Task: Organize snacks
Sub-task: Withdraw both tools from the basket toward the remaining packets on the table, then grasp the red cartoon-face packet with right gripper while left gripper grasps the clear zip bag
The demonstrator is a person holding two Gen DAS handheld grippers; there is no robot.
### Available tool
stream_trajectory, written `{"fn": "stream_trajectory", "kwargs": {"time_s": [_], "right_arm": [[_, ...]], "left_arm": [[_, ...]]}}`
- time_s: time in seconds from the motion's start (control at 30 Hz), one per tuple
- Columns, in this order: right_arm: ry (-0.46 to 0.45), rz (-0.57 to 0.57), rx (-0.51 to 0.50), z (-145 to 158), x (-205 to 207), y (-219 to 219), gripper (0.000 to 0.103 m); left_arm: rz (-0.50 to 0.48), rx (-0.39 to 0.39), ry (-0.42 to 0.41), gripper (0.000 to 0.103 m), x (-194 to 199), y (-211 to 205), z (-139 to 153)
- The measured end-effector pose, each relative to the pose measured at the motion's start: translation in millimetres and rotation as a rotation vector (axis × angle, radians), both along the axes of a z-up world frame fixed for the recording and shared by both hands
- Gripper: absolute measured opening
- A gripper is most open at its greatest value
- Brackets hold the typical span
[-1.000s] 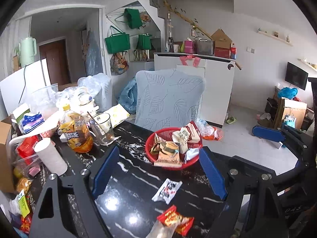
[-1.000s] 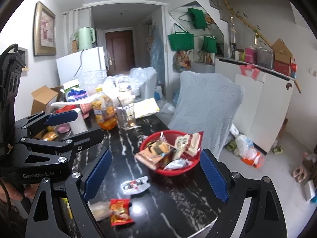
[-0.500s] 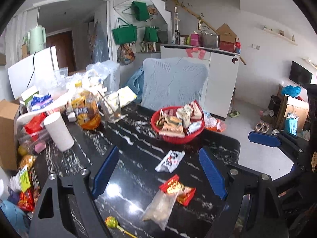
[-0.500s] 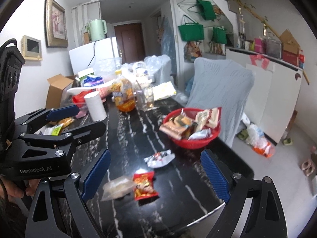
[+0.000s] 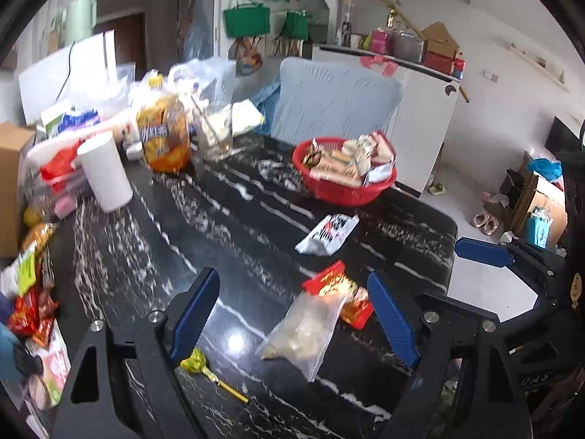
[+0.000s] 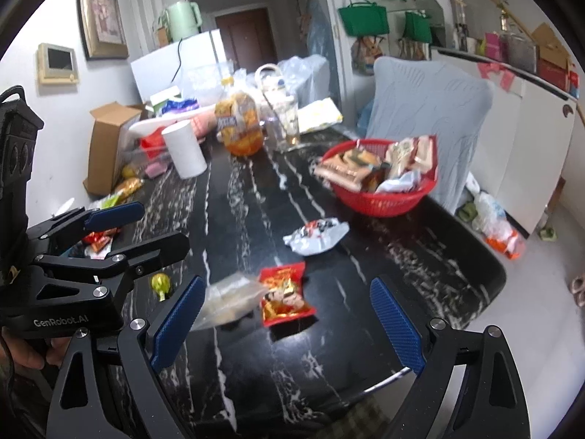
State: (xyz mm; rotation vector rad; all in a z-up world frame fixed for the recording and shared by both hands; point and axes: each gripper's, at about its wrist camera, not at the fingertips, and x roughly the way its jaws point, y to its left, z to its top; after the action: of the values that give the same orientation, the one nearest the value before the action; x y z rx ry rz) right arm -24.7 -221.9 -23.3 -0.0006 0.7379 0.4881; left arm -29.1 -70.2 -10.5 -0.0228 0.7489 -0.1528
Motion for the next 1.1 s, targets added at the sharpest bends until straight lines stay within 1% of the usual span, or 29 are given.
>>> {"fn": "stream_trajectory", "kwargs": {"time_s": [0.27,0.5,0.7,0.87,0.9,0.93,0.97,1.0,1.07,1.1], "right_arm": [[0.077,0.038,-0.021,-28.2,13.1,12.1,0.093],[0.151,0.055,-0.028,-50.3,27.9,17.7,0.093],[0.162,0.054,-0.052,-58.5,34.7,14.1,0.093],[0.184,0.046,-0.060,-64.9,39.6,9.9,0.093],[0.189,0.046,-0.061,-66.3,41.3,9.6,0.093],[0.194,0.047,-0.063,-67.3,42.3,9.8,0.093],[0.199,0.048,-0.066,-68.6,43.9,10.1,0.093],[0.200,0.049,-0.068,-69.6,45.1,10.3,0.093],[0.203,0.051,-0.068,-70.5,47.5,11.0,0.093],[0.206,0.050,-0.068,-71.2,48.9,11.2,0.093]], "left_arm": [[0.018,-0.039,0.103,0.083,10.8,13.8,-36.2],[0.009,-0.045,0.141,0.083,21.2,16.1,-54.6],[-0.034,-0.070,0.213,0.083,36.2,9.1,-74.1],[-0.050,-0.075,0.235,0.082,42.2,5.3,-84.2],[-0.053,-0.075,0.235,0.080,42.9,4.8,-85.9],[-0.060,-0.077,0.241,0.070,43.7,4.3,-88.0],[-0.062,-0.074,0.250,0.057,45.4,4.6,-89.5],[-0.056,-0.067,0.267,0.050,47.3,4.7,-92.8],[-0.040,-0.063,0.278,0.043,49.3,8.0,-97.0],[-0.034,-0.061,0.275,0.043,49.2,10.1,-96.2]]}}
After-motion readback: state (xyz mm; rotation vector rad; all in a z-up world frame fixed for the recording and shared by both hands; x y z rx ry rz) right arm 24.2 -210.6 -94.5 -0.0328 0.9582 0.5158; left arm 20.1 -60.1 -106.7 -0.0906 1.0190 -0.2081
